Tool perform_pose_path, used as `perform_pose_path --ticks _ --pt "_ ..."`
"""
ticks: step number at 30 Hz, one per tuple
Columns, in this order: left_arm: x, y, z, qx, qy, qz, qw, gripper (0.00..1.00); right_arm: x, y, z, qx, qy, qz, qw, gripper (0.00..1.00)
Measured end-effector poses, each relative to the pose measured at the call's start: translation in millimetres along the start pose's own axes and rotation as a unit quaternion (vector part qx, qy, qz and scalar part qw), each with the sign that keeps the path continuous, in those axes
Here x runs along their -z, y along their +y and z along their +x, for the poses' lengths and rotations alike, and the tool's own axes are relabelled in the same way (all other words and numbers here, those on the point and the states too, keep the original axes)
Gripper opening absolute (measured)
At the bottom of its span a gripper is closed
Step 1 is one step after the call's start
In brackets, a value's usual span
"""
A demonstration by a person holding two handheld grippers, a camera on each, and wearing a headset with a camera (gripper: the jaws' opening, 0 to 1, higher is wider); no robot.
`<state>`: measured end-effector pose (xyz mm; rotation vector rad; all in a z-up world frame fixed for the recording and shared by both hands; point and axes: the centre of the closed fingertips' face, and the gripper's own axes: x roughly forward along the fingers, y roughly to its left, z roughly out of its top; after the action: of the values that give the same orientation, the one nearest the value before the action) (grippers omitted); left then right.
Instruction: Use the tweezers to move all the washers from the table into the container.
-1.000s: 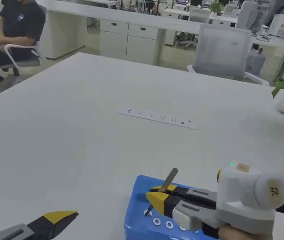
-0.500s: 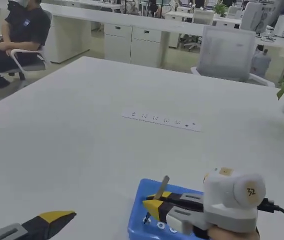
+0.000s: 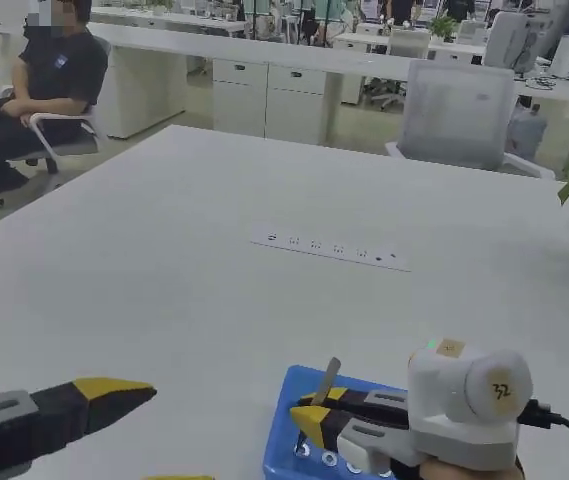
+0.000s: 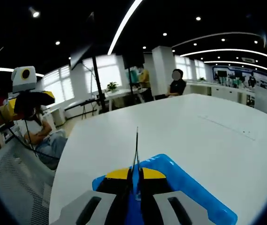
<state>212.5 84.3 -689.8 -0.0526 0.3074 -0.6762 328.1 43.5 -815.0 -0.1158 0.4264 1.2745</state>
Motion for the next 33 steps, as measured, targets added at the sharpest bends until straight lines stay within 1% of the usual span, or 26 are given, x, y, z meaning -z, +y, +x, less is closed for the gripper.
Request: perform_pose_path --ticks 3,4,7,9,13,15,17,20,21,22,23,25,26,27,28,31,32,33 --pt "-6.3 -4.0 2.7 0.020 0.003 0.013 0.9997 0.40 -10.9 7.4 -10.7 -0.002 -0.010 -0.018 0.9998 0.04" --pt "-9.9 -6.0 4.1 0.028 0.000 0.014 0.9995 0.39 -13.3 10.2 -14.2 -0.004 -0.012 -0.024 0.9996 0.04" --pt "-14.6 -10.1 7.2 0.050 0.000 0.014 0.9986 0.38 -21.5 24.4 -29.6 -0.016 -0.020 -0.039 0.9989 0.04" --pt "-15.8 -14.9 9.3 0.068 0.006 0.022 0.9974 0.36 -24.9 35.0 -40.1 -0.028 -0.018 -0.058 0.9978 0.04" --pt "-13.2 -21.2 14.1 0.094 0.022 0.040 0.9945 0.33 -25.2 52.2 -57.9 -0.046 -0.009 -0.079 0.9958 0.04" --pt "-10.8 -24.7 17.1 0.107 0.032 0.049 0.9926 0.33 -25.1 59.5 -64.8 -0.056 -0.009 -0.080 0.9952 0.04" --pt "-10.5 -28.6 19.6 0.118 0.033 0.050 0.9912 0.32 -23.9 68.7 -72.3 -0.071 -0.006 -0.082 0.9941 0.04" --pt "-6.4 -36.4 24.8 0.141 0.043 0.054 0.9875 0.31 -17.1 82.8 -80.6 -0.090 0.011 -0.096 0.9913 0.04" --pt "-4.0 -39.7 26.8 0.150 0.048 0.060 0.9857 0.30 -15.3 86.2 -82.3 -0.094 0.014 -0.101 0.9903 0.04" --pt "-3.2 -41.0 27.4 0.153 0.051 0.062 0.9849 0.30 -12.1 92.1 -84.6 -0.102 0.021 -0.105 0.9890 0.04" --pt "-1.0 -48.7 28.9 0.170 0.056 0.070 0.9814 0.31 -9.5 96.2 -86.2 -0.108 0.027 -0.110 0.9877 0.04" --pt "3.0 -57.4 32.0 0.187 0.064 0.096 0.9755 0.30 -3.9 103.9 -88.8 -0.116 0.036 -0.119 0.9854 0.04" --pt "5.6 -59.8 33.5 0.190 0.072 0.100 0.9740 0.29 -1.1 107.0 -89.7 -0.120 0.042 -0.120 0.9846 0.04" --pt "8.9 -64.5 35.4 0.200 0.079 0.108 0.9707 0.29 2.2 111.7 -90.8 -0.126 0.047 -0.125 0.9831 0.04" --pt "10.5 -67.2 37.0 0.204 0.083 0.109 0.9693 0.28 4.8 114.7 -91.5 -0.129 0.051 -0.128 0.9820 0.04" --pt "15.2 -77.5 41.2 0.225 0.091 0.116 0.9631 0.26 14.8 124.5 -94.0 -0.139 0.068 -0.135 0.9787 0.04" --pt "16.9 -81.8 42.4 0.235 0.089 0.127 0.9596 0.24 18.4 127.1 -94.8 -0.140 0.074 -0.137 0.9778 0.04" --pt "18.2 -84.0 43.3 0.239 0.089 0.134 0.9575 0.21 21.1 128.8 -95.6 -0.141 0.079 -0.138 0.9772 0.04"
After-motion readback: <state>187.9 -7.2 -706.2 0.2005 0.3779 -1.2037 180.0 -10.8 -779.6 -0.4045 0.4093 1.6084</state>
